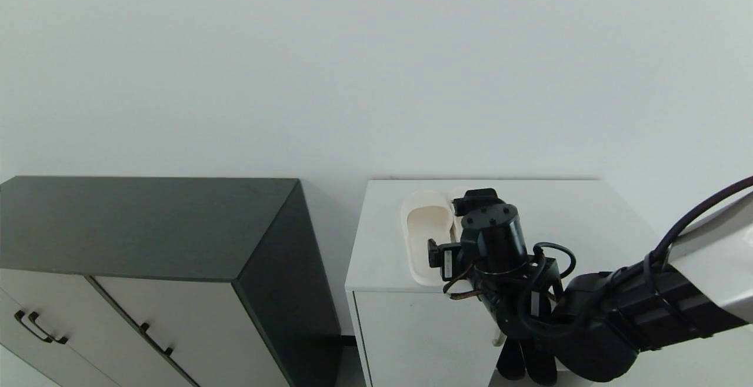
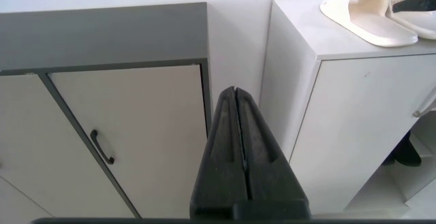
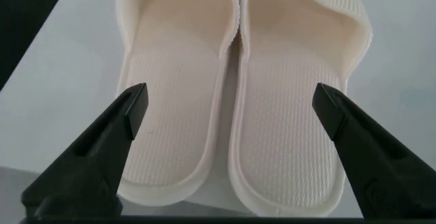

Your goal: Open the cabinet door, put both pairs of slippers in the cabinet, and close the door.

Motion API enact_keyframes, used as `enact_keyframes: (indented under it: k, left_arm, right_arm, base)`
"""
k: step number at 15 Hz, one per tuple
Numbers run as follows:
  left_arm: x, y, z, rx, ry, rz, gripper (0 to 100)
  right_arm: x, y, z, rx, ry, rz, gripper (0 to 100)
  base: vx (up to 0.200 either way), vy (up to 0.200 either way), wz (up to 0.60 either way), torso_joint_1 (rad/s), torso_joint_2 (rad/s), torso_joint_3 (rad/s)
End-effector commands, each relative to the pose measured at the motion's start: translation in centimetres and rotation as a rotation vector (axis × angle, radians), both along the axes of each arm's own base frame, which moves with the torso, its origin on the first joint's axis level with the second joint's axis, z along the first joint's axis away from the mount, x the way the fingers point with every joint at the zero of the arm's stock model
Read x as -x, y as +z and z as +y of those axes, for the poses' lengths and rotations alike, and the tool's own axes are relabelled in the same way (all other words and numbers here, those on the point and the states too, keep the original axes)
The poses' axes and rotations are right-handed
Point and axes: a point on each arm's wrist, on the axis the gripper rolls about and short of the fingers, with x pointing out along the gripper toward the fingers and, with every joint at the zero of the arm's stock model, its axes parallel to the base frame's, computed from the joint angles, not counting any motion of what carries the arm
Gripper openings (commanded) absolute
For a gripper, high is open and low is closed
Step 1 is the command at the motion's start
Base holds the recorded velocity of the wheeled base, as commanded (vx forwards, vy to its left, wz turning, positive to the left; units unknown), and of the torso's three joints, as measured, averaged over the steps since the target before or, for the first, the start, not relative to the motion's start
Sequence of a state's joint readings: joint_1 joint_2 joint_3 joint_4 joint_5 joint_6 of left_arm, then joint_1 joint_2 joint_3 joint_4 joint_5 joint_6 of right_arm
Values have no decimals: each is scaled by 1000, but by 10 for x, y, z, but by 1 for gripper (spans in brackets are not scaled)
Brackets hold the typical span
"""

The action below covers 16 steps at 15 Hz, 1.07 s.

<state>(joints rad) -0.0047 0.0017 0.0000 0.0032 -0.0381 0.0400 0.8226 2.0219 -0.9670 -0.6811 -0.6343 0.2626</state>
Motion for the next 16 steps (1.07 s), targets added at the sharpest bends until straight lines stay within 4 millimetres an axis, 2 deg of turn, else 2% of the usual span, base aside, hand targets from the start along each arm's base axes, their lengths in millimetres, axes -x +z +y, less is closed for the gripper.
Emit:
enact_keyframes:
  k: [1,6,10,16]
  left_arm:
    - [0,0,0,-1,0,0,0]
    - [0,0,0,-1,0,0,0]
    - [0,0,0,0,0,0,0]
    - [0,0,0,0,1,0,0]
  right_arm:
    - [-10,-7,2,1,-2,8,100]
    - [-46,-15,11,-18,-46,-32,100]
    - [-71,-25,8,2,-81,-42,100]
    - [-90,-27,10,-12,-98,-81,100]
  base:
    - [0,0,0,0,0,0]
    - [0,0,0,0,0,0]
    - [0,0,0,0,0,0]
    - [0,0,0,0,0,0]
